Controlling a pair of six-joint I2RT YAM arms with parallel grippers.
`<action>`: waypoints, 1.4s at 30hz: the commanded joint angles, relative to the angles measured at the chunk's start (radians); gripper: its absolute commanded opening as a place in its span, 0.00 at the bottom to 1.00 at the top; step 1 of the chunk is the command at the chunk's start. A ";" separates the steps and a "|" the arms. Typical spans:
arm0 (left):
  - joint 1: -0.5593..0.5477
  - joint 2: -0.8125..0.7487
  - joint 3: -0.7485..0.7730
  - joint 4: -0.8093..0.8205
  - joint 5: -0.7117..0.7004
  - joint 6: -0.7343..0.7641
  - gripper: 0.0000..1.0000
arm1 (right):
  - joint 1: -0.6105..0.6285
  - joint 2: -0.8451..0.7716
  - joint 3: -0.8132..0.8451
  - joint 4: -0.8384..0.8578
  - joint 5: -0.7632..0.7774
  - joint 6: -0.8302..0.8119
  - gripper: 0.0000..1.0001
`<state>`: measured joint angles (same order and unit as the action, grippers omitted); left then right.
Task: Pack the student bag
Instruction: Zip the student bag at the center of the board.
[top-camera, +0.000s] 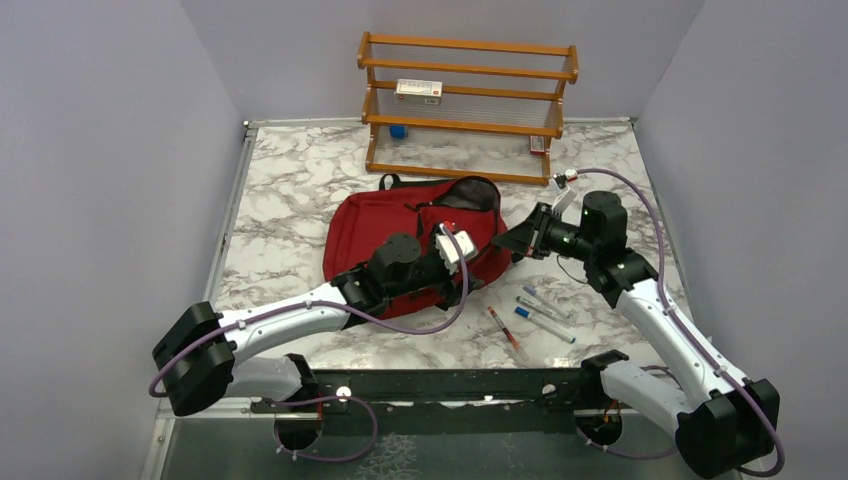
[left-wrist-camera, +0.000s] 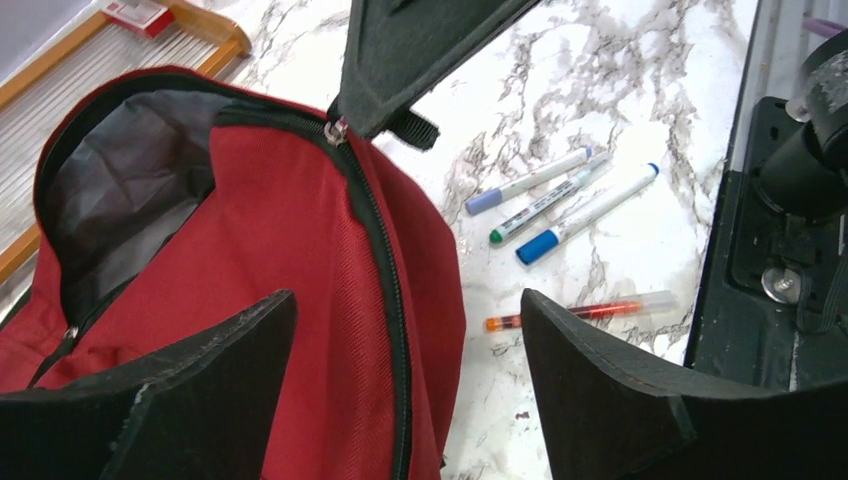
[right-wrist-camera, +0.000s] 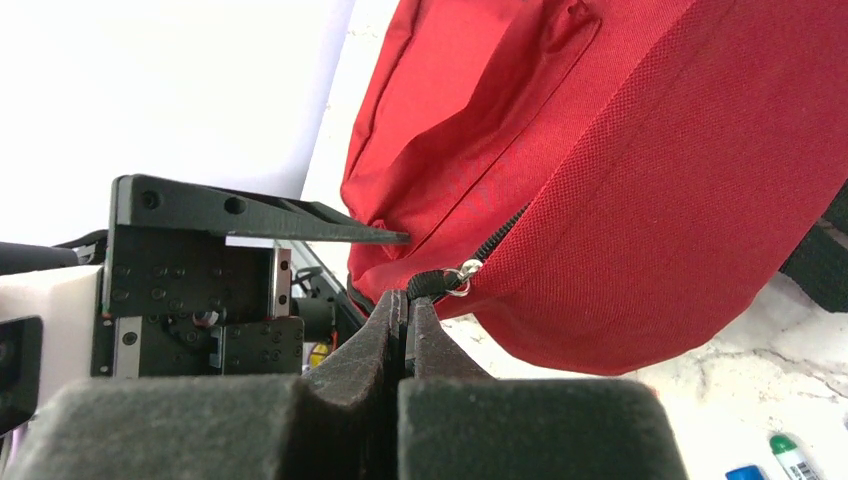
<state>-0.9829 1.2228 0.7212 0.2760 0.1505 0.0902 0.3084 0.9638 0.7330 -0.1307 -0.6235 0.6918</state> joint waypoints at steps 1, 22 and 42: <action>-0.027 0.026 0.036 0.082 0.002 0.010 0.79 | 0.000 -0.025 0.003 -0.037 -0.065 0.012 0.01; -0.109 0.061 -0.142 0.086 -0.015 -0.072 0.00 | 0.000 -0.020 -0.049 0.007 0.271 0.174 0.00; -0.147 -0.020 -0.279 0.027 -0.091 -0.139 0.00 | -0.002 0.142 0.014 0.167 0.464 0.219 0.00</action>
<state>-1.1133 1.2259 0.4862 0.4095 0.0635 -0.0154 0.3180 1.0786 0.6842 -0.1120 -0.3130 0.9268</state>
